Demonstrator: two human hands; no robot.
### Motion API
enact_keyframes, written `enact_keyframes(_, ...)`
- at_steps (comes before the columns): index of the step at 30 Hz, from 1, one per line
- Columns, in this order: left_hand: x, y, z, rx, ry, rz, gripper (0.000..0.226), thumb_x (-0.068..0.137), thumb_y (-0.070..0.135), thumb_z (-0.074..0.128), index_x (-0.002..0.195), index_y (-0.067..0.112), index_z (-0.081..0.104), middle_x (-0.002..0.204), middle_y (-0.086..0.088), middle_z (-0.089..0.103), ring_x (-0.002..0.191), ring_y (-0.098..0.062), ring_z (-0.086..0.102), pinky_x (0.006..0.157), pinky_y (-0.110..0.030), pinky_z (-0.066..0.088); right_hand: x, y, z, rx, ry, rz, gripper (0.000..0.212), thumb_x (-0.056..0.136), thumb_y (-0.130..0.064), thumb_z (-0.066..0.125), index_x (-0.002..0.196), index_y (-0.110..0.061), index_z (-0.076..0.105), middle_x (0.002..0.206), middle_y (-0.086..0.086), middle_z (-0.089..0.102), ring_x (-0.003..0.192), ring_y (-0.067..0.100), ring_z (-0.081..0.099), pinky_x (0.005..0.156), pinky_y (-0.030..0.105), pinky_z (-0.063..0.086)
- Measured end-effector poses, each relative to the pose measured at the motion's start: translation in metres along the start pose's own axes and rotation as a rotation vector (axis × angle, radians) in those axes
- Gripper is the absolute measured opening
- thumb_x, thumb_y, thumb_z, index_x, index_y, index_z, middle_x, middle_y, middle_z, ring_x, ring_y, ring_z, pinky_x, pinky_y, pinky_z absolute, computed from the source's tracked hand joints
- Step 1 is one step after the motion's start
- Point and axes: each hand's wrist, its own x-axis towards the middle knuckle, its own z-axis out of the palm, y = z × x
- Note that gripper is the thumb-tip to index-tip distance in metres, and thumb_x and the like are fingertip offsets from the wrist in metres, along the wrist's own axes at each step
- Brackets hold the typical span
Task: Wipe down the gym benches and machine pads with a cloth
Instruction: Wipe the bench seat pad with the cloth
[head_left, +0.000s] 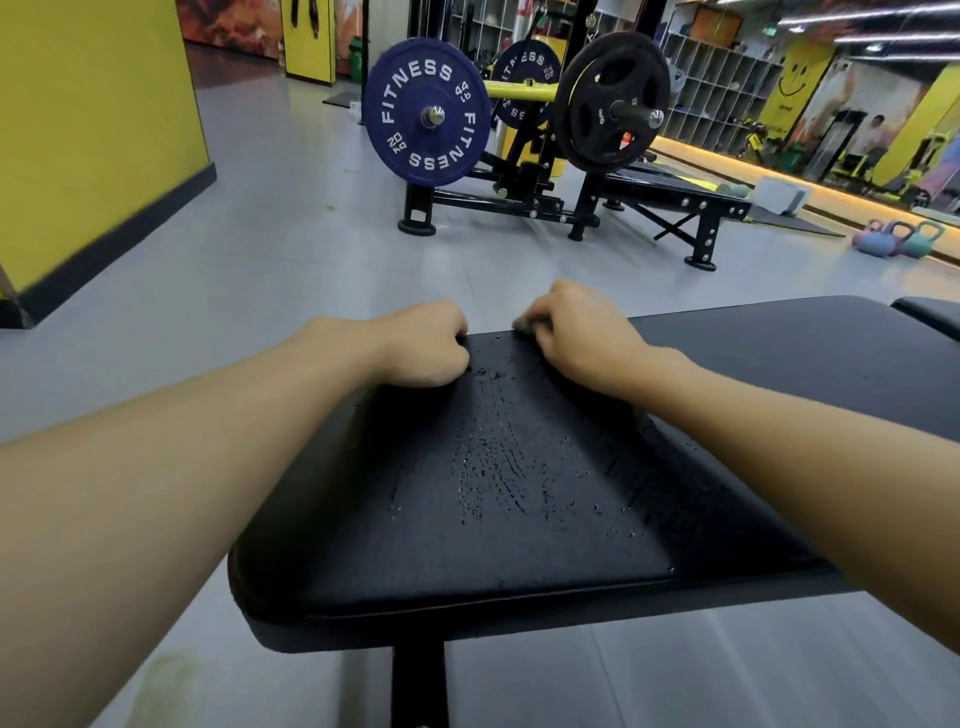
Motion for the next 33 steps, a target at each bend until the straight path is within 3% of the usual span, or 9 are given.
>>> enact_keyframes(2,0.0,-0.002,0.0,0.021,0.012,-0.019,0.036,0.082,0.016,0.046,0.111,0.005,0.066,0.109,-0.014,0.07,0.105,-0.032,0.064,0.094,-0.045,0.052,0.004,-0.007,0.007,0.022,0.052,0.071,0.027,0.091,-0.013,0.052,0.106,-0.013,0.074,0.113,0.012,0.062,0.102,0.035,0.059,0.086,0.039,0.05)
enact_keyframes(7,0.004,-0.005,0.003,-0.026,-0.002,-0.04,0.05,0.092,0.013,0.049,0.139,0.005,0.035,0.125,-0.013,0.061,0.113,-0.03,0.058,0.099,-0.043,0.047,-0.021,-0.038,0.005,0.111,-0.091,-0.218,0.026,0.095,-0.017,0.053,0.11,-0.014,0.074,0.096,0.01,0.057,0.088,0.029,0.057,0.08,0.036,0.044)
enact_keyframes(10,0.004,-0.01,0.002,-0.034,-0.018,-0.062,0.052,0.093,0.011,0.047,0.143,0.009,0.031,0.131,-0.009,0.057,0.117,-0.028,0.055,0.103,-0.043,0.045,-0.005,-0.003,-0.002,0.039,-0.019,-0.039,0.027,0.095,-0.012,0.053,0.115,-0.013,0.072,0.111,0.013,0.063,0.101,0.03,0.06,0.082,0.027,0.04)
enact_keyframes(12,0.003,-0.012,0.003,-0.035,-0.024,-0.073,0.055,0.092,0.01,0.046,0.145,0.01,0.029,0.132,-0.008,0.057,0.118,-0.028,0.055,0.103,-0.044,0.045,0.0,-0.001,0.002,0.047,0.032,0.052,0.03,0.093,-0.009,0.051,0.113,-0.012,0.073,0.113,0.013,0.06,0.104,0.034,0.058,0.085,0.032,0.043)
enact_keyframes(17,0.002,-0.007,0.004,-0.046,-0.033,-0.067,0.06,0.091,0.006,0.047,0.148,0.009,0.029,0.139,-0.013,0.054,0.125,-0.029,0.052,0.105,-0.039,0.043,-0.036,-0.044,0.003,0.126,-0.08,-0.263,0.025,0.092,-0.012,0.054,0.107,-0.013,0.074,0.093,0.01,0.055,0.087,0.032,0.057,0.077,0.038,0.043)
enact_keyframes(22,-0.008,-0.003,0.001,-0.02,-0.021,-0.038,0.048,0.09,-0.001,0.042,0.136,0.01,0.054,0.131,-0.01,0.061,0.121,-0.027,0.056,0.101,-0.031,0.045,-0.016,-0.001,-0.003,0.041,0.03,-0.037,0.03,0.092,-0.008,0.051,0.11,-0.011,0.073,0.108,0.014,0.06,0.102,0.036,0.058,0.088,0.037,0.046)
enact_keyframes(24,-0.01,-0.003,-0.001,-0.01,-0.017,-0.02,0.051,0.092,-0.001,0.043,0.14,0.013,0.052,0.138,-0.009,0.057,0.126,-0.025,0.052,0.097,-0.022,0.039,-0.029,-0.022,0.001,0.07,0.021,-0.113,0.028,0.092,-0.01,0.052,0.11,-0.012,0.074,0.107,0.011,0.059,0.099,0.031,0.057,0.087,0.036,0.044)
enact_keyframes(28,-0.011,-0.006,0.0,0.007,-0.025,-0.003,0.054,0.093,0.002,0.044,0.145,0.016,0.046,0.148,-0.009,0.049,0.134,-0.024,0.046,0.102,-0.024,0.035,-0.058,-0.039,-0.005,0.138,-0.074,-0.327,0.028,0.092,-0.011,0.057,0.115,-0.014,0.072,0.106,0.005,0.06,0.09,0.019,0.053,0.086,0.028,0.04)
enact_keyframes(33,-0.017,-0.007,0.001,0.004,-0.028,-0.003,0.054,0.095,0.002,0.04,0.147,0.017,0.044,0.148,-0.006,0.049,0.134,-0.023,0.046,0.103,-0.023,0.034,-0.044,-0.023,-0.006,0.055,0.035,-0.084,0.031,0.093,-0.012,0.052,0.116,-0.018,0.072,0.105,0.008,0.057,0.103,0.032,0.057,0.085,0.032,0.041)
